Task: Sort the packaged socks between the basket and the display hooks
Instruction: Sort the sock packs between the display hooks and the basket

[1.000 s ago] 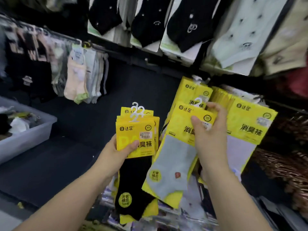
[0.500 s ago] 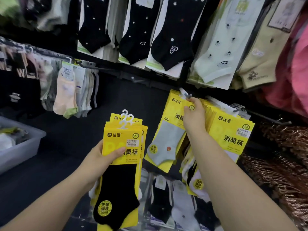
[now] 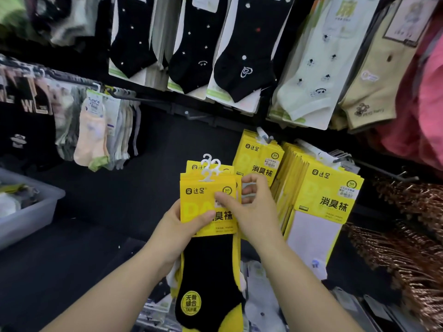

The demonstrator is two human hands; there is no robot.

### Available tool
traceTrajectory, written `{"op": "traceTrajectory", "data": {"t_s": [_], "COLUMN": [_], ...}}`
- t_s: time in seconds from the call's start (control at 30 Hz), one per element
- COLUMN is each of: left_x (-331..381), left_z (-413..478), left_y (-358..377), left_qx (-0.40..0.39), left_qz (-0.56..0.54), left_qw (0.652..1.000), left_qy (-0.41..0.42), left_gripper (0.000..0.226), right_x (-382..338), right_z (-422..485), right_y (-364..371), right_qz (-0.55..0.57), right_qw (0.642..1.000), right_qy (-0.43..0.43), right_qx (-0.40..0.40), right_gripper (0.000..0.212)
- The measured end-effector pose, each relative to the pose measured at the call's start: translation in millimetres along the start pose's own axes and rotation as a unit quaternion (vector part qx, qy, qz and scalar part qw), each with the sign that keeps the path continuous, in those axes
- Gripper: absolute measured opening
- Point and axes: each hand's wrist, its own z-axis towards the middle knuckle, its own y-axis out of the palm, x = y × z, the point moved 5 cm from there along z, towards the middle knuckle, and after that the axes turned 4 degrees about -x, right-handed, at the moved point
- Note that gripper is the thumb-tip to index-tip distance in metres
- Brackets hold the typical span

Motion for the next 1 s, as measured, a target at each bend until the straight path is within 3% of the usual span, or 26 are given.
{"op": "traceTrajectory", "data": {"t_s": [0.1, 0.27, 0.33, 0.43, 0.53, 0.83, 1.0], "left_x": [-5.9, -12.2, -10.3, -1.9, 7.9, 29.3, 25.7], "left_z": [-1.2, -2.5, 0.6, 6.5, 12.2, 15.8, 12.3], "left_y": [2.1, -5.3, -14.5, -31.3, -49.3, -110.1, -113.2], "left_qx": [-0.013, -0.019, 0.015, 0.055, 0.081, 0.230, 0.228], "left_qz": [-0.010, -0.045, -0.026, 0.010, 0.026, 0.043, 0.050], "left_qw": [1.000, 0.999, 1.000, 0.998, 0.996, 0.966, 0.967], "left_qy": [-0.007, -0.011, 0.002, 0.022, 0.040, 0.113, 0.098], "left_gripper": [0.070, 0.053, 0.047, 0.048, 0.048, 0.026, 0.014], "right_x": [10.4, 25.0, 21.6, 8.2, -3.3, -3.9, 6.0], "right_z": [7.3, 6.4, 9.0, 19.5, 30.8, 52.3, 19.2], "right_y": [-8.2, -13.9, -23.4, -45.6, -53.7, -49.1, -33.4], "right_qz": [0.070, 0.209, 0.200, 0.137, 0.086, 0.125, 0.155], "right_qw": [0.996, 0.973, 0.978, 0.986, 0.983, 0.968, 0.968], "right_qy": [0.041, 0.082, 0.061, -0.002, -0.010, 0.049, 0.021], "right_qx": [-0.021, -0.055, -0.020, 0.093, 0.160, 0.209, 0.198], "right_gripper": [0.035, 0.023, 0.024, 0.031, 0.029, 0.024, 0.031]}}
